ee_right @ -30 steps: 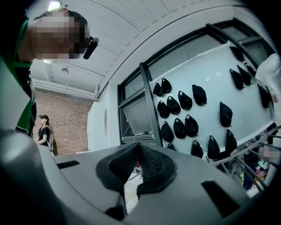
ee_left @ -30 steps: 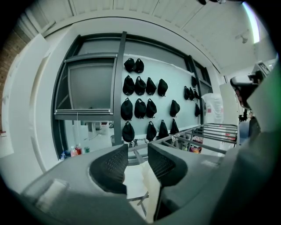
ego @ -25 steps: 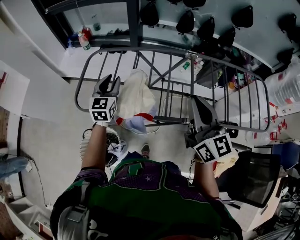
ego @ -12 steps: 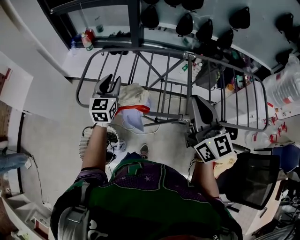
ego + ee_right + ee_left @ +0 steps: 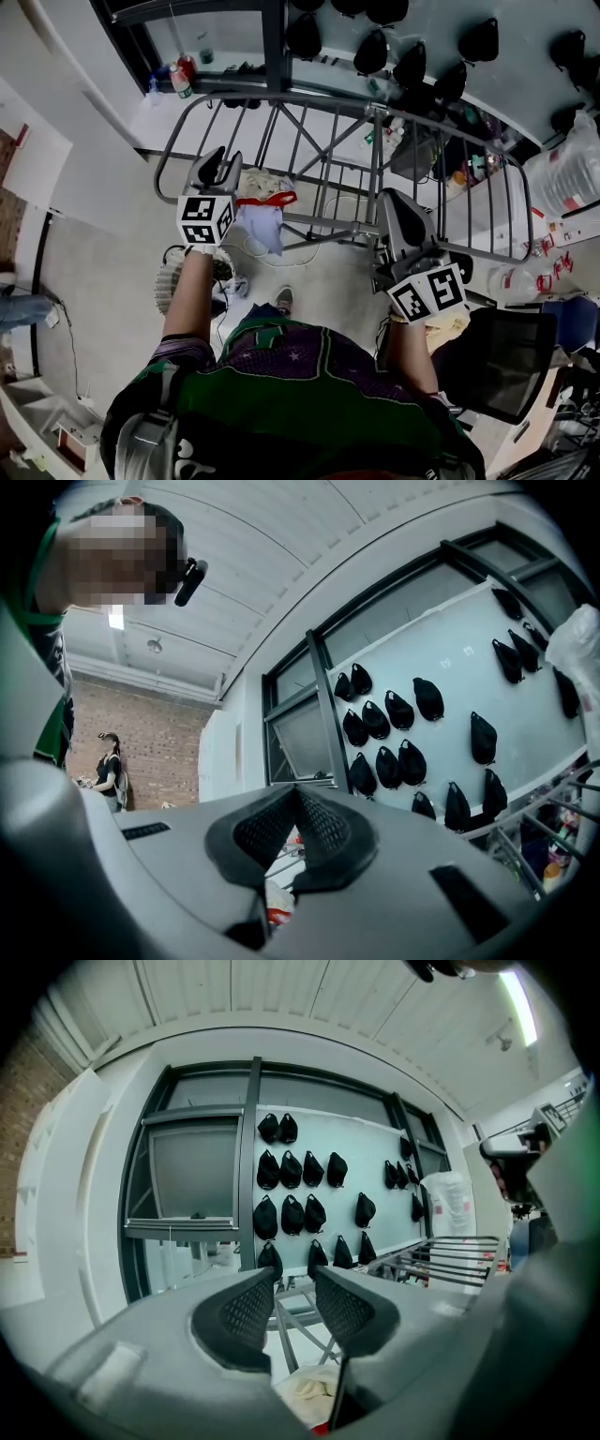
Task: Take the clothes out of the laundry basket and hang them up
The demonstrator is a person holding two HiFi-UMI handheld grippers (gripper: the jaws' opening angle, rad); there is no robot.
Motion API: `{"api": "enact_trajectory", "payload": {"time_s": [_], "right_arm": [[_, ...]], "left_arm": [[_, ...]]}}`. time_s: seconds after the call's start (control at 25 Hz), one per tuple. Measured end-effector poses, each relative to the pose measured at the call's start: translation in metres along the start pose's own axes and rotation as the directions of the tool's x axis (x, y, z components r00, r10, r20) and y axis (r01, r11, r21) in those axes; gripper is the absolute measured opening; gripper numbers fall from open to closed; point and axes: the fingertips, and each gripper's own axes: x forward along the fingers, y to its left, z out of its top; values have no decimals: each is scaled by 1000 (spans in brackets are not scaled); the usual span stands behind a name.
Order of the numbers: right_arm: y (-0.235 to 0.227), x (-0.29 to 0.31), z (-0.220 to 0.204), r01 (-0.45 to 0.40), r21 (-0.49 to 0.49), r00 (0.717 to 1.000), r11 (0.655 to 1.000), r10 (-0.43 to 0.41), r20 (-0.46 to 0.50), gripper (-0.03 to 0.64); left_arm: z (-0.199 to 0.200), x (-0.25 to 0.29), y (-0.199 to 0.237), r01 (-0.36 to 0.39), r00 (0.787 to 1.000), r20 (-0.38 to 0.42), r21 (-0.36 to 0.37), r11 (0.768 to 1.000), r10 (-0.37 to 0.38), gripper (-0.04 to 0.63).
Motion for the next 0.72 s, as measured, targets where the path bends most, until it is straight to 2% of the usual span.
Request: {"api": "enact_trajectory", "payload": {"time_s": [0.36,0.72], "right_arm": [[18,-30,12,-54,-9,998,998,54,17,0],[47,-79,19,-170,10,985,985,170,25,0]], "left_arm": [[15,-46,-20,-36,999,34,-10,999,36,144],[29,-137,-54,-134,989,56,-9,991,134,144]]}}
